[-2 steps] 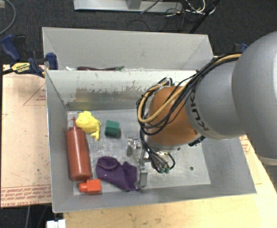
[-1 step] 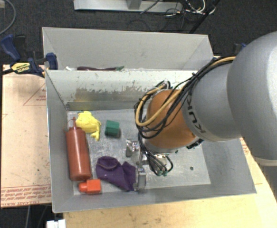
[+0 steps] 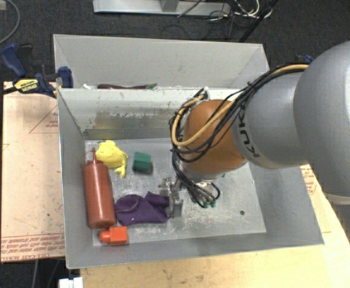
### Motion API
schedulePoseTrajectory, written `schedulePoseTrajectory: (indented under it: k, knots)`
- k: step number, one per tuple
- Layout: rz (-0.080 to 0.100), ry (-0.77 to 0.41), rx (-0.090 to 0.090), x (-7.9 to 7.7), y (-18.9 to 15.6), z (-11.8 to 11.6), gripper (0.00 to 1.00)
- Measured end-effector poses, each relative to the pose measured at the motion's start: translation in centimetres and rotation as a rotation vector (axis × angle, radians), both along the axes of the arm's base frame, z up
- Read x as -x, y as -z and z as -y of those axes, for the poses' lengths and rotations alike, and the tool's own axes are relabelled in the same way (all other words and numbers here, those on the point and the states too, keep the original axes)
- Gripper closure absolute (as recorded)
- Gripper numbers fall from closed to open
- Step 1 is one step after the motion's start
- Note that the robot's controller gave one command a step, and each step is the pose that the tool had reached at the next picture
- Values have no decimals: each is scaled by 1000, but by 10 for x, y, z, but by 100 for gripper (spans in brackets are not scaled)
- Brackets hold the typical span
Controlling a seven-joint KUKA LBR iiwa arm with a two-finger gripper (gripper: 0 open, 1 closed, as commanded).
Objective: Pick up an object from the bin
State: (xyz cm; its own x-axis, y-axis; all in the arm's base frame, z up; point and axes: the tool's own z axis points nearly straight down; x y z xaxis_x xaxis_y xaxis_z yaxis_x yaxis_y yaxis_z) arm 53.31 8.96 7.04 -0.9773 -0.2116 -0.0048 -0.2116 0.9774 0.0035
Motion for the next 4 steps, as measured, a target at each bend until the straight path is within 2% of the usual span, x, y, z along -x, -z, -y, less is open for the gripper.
schedulePoseTrajectory:
  k: [1, 2, 4]
  knots:
    - [-2, 0, 0, 1, 0, 0, 0]
    - [-2, 0, 0, 1, 0, 0, 100]
    - [0, 11, -1, 4, 0, -1, 100]
